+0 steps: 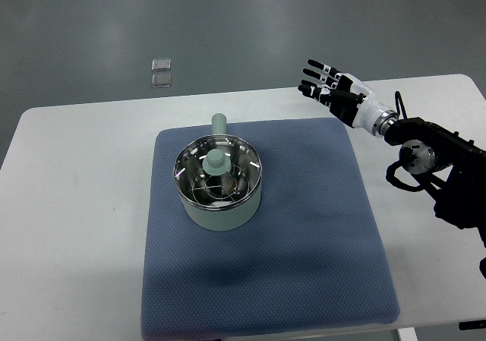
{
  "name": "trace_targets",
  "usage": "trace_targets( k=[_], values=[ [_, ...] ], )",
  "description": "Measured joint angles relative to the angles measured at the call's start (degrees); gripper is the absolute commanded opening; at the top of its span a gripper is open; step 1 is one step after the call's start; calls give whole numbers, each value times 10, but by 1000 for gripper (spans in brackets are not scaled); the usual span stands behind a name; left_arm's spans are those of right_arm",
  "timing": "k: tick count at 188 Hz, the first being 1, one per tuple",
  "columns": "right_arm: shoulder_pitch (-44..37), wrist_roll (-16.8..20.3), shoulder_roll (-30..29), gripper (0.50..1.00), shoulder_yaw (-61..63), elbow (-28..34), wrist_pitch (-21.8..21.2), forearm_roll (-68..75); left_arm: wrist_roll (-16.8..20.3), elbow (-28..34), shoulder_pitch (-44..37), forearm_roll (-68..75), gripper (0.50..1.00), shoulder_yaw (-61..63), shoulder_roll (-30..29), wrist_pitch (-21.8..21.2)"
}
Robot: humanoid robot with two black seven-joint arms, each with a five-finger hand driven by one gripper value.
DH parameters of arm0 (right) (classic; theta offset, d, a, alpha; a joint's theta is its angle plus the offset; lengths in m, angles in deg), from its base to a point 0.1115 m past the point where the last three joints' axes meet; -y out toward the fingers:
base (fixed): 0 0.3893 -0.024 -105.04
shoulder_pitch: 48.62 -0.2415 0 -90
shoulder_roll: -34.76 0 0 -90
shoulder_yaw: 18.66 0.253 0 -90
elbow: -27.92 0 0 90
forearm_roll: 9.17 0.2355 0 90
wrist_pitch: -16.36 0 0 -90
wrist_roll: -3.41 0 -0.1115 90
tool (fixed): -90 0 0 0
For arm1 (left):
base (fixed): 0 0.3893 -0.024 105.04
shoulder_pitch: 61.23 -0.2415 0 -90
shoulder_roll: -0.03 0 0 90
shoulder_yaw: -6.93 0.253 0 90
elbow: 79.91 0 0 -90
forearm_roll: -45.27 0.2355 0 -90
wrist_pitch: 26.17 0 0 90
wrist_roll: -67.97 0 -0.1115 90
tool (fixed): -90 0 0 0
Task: Open lid and place right of pot
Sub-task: 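Move the right hand over the saucepan toward the lid knob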
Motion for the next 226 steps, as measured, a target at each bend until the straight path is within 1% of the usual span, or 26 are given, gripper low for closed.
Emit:
trace_targets(
  k=[75,118,166,195,226],
  values=[
    [-10,0,3,930,0,0,-1,-22,0,2,2,0,1000,1,0,-1],
    [-27,-2,5,930,0,2,-9,-114,0,4,19,0,1000,2,0,0],
    [-76,-8,6,930,-34,11,-40,-269,0,4,21,0,1000,2,0,0],
    [-127,-28,16,930,-105,46,-43,-363,0,4,21,0,1000,3,0,0],
    [-203,-46,22,930,-191,59,-57,-410,0,4,21,0,1000,2,0,0]
  ],
)
